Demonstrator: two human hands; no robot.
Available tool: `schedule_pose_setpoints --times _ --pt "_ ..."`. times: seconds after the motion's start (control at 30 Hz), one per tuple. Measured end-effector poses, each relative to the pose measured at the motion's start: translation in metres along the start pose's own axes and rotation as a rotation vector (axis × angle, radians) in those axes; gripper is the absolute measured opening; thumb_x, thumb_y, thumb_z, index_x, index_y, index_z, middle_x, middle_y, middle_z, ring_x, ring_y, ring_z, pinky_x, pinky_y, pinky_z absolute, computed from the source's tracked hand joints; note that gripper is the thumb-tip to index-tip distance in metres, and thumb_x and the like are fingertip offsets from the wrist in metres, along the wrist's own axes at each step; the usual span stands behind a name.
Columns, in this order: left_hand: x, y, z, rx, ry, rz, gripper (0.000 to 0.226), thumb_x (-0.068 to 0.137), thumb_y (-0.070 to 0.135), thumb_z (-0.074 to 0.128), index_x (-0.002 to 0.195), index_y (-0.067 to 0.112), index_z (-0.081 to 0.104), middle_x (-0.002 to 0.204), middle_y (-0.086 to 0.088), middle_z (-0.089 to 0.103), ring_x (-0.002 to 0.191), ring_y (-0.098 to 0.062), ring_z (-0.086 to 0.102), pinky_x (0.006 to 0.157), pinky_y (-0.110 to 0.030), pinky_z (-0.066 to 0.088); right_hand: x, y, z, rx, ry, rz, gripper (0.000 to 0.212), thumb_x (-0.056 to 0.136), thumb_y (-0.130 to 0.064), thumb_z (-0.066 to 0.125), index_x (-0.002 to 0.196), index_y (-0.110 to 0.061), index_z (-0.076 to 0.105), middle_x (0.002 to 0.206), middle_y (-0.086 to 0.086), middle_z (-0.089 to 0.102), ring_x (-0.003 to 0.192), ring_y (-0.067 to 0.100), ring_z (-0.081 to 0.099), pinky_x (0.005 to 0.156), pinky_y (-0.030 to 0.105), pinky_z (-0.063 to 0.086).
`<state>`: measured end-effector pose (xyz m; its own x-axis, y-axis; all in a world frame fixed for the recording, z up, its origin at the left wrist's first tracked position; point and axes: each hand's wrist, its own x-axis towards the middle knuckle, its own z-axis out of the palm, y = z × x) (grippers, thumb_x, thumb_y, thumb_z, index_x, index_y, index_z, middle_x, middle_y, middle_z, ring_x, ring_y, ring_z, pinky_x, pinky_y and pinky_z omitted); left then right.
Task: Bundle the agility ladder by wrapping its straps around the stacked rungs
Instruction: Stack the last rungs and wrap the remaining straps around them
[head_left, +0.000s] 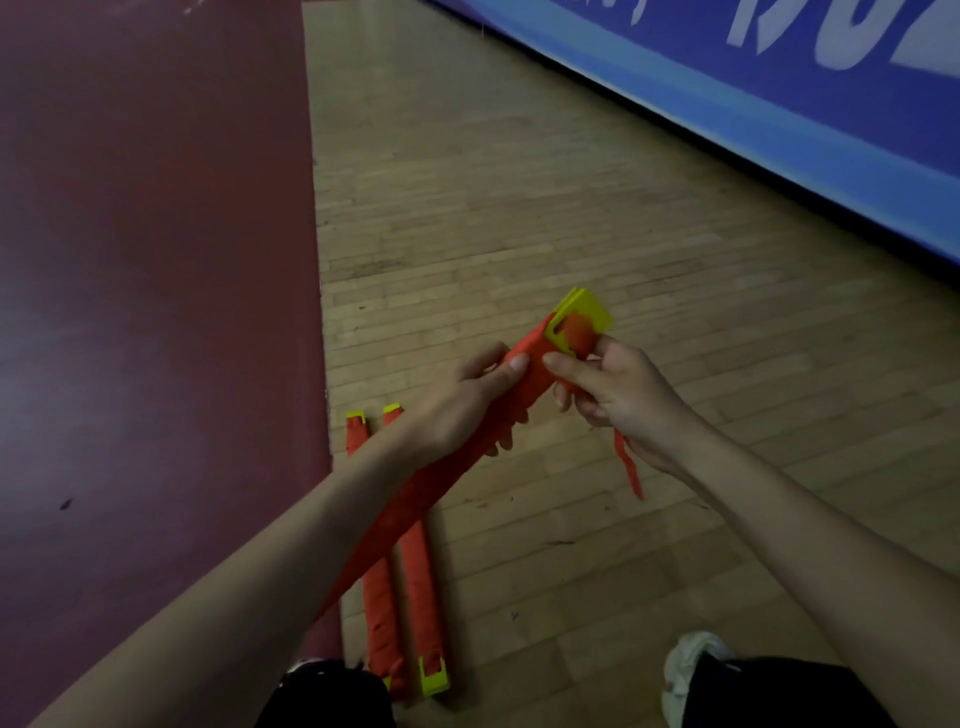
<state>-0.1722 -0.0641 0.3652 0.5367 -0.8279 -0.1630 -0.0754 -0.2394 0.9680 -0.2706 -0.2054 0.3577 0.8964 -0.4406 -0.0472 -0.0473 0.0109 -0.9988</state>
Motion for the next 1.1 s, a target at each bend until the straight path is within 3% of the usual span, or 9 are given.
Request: schedule_pose_setpoints --times 0.17,0.33,0.43,0.63,0.73,0.87,0.93,1.03,1.1 --pt "0.002 0.002 -0.007 -0.108 0.003 -0.034 0.025 0.102 0.027 0.043 0.090 0.008 0.053 0.065 -0.015 0.062 0.046 -0.026 0.057 0.050 -0.029 0.046 -0.002 -0.008 -0.014 -0.123 -0.118 -0.006 0.011 0.091 -0.013 0.060 0.101 -0.010 0.058 0.056 0.005 0.063 0.035 0.008 0.042 0.039 0.016 0.034" --pt "-0.002 0.012 -0.012 -0.175 -0.040 -0.034 0.029 0.101 0.025 0.040 0.085 0.007 0.056 0.061 -0.015 0.064 0.043 -0.026 0.058 0.045 -0.022 0.046 -0.007 -0.017 -0.014 -0.021 -0.171 -0.003 0.028 0.078 -0.024 0.063 0.104 -0.016 0.058 0.055 0.006 0.061 0.034 0.012 0.044 0.038 0.017 0.035" --pt "-0.005 0.017 -0.015 -0.214 -0.090 -0.044 0.030 0.099 0.028 0.039 0.083 0.008 0.054 0.059 -0.013 0.063 0.040 -0.024 0.056 0.043 -0.021 0.045 -0.010 -0.024 -0.014 0.036 -0.203 -0.017 0.032 0.076 -0.020 0.062 0.108 -0.020 0.057 0.054 0.006 0.061 0.034 0.012 0.045 0.037 0.017 0.036" --pt "-0.007 0.013 -0.010 -0.381 -0.383 -0.172 0.034 0.087 0.040 0.041 0.074 0.008 0.044 0.049 -0.005 0.046 0.034 -0.013 0.042 0.032 -0.016 0.034 -0.016 -0.031 -0.011 0.077 -0.283 -0.072 0.044 0.075 -0.016 0.061 0.118 -0.025 0.056 0.048 0.005 0.055 0.036 0.012 0.045 0.035 0.018 0.035" --pt "-0.004 0.009 -0.003 -0.381 -0.479 -0.198 0.038 0.090 0.041 0.037 0.075 0.007 0.044 0.055 -0.005 0.039 0.036 -0.010 0.036 0.032 -0.016 0.029 -0.016 -0.031 -0.010 0.094 -0.189 -0.053 0.026 0.073 -0.019 0.061 0.098 -0.010 0.057 0.043 0.002 0.050 0.030 0.009 0.038 0.031 0.016 0.030" --pt "0.000 0.009 0.005 -0.273 -0.341 -0.138 0.057 0.094 0.054 0.029 0.107 0.005 0.055 0.078 -0.011 0.056 0.050 -0.017 0.050 0.046 -0.023 0.043 -0.011 -0.023 -0.011 0.055 0.022 -0.008 0.016 0.080 -0.023 0.064 0.082 -0.010 0.055 0.038 -0.002 0.041 0.027 0.006 0.028 0.029 0.015 0.020" --pt "0.001 0.008 0.006 -0.185 -0.240 -0.052 0.048 0.097 0.047 0.034 0.119 0.007 0.052 0.091 -0.011 0.062 0.063 -0.024 0.062 0.055 -0.032 0.053 -0.008 -0.020 -0.012 0.029 0.081 0.014 0.018 0.084 -0.022 0.065 0.080 -0.008 0.055 0.038 -0.003 0.039 0.028 0.007 0.027 0.030 0.017 0.018" --pt "0.000 0.007 0.011 -0.093 -0.120 0.056 0.025 0.103 0.029 0.038 0.110 0.009 0.050 0.086 -0.009 0.062 0.065 -0.026 0.067 0.055 -0.034 0.055 -0.005 -0.014 -0.010 -0.011 0.160 0.031 0.025 0.085 -0.025 0.068 0.076 -0.007 0.054 0.038 -0.003 0.038 0.028 0.008 0.027 0.030 0.018 0.018" --pt "0.002 0.006 0.011 -0.059 -0.062 0.047 0.025 0.104 0.028 0.036 0.106 0.008 0.051 0.079 -0.013 0.062 0.058 -0.023 0.066 0.052 -0.033 0.055 -0.003 -0.010 -0.009 -0.041 0.179 0.020 0.028 0.085 -0.026 0.069 0.071 -0.008 0.054 0.039 -0.002 0.041 0.029 0.008 0.029 0.031 0.017 0.021"
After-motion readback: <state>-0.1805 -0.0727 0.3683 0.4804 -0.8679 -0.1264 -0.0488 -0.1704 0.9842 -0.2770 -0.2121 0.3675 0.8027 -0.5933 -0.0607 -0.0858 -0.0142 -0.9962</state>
